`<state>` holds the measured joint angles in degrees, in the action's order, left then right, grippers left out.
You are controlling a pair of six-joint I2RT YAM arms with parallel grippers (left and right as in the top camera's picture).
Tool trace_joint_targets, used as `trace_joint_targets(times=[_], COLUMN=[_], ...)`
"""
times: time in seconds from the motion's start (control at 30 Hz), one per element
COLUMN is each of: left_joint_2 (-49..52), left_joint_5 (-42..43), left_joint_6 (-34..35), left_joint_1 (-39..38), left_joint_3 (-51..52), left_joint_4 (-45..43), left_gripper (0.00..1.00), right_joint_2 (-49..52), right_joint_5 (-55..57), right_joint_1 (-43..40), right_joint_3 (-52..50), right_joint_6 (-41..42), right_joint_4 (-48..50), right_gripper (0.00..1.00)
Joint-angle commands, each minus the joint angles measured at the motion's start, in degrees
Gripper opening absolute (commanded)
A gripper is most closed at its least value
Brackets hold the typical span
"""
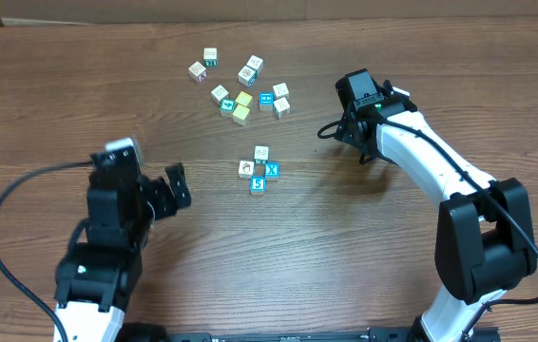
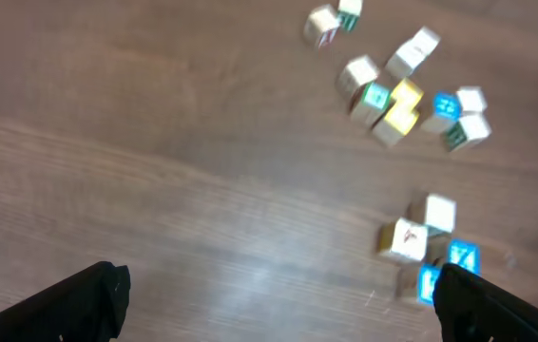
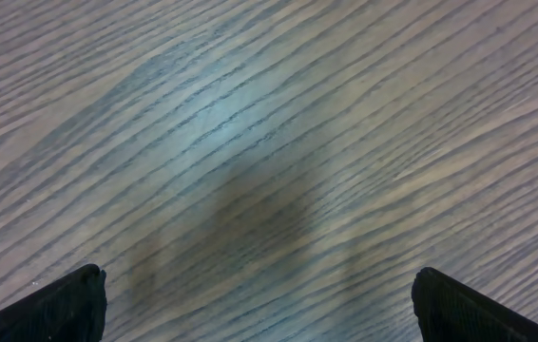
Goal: Form a circle
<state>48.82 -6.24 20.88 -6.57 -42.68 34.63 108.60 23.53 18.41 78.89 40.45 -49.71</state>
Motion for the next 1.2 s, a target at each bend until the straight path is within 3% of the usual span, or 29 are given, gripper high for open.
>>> trace_joint_targets(times=[0.0,0.77,1.17], left_joint_2=[-3.3,-26.03,-28.59], left_joint_5=[-0.15,-0.15,-0.17], left_joint_6=[-0.09,-0.09,-0.09], left_joint_1=[0.0,0.35,2.91], left_joint_3=[4.31,20.96,21.0], left_joint_4=[-0.24,-0.39,0.04], left_gripper=[1.0,0.99,1.0], right_joint_2=[-1.22,-1.22,-1.22], right_joint_5=[0.83,0.83,0.83], right_joint_1=[-0.17,-0.17,-0.17], right_joint_3=[1.01,1.01,1.01], right_joint_6=[0.02,0.02,0.02], right_joint_4=[0.11,0.11,0.11], right_gripper=[1.0,1.0,1.0])
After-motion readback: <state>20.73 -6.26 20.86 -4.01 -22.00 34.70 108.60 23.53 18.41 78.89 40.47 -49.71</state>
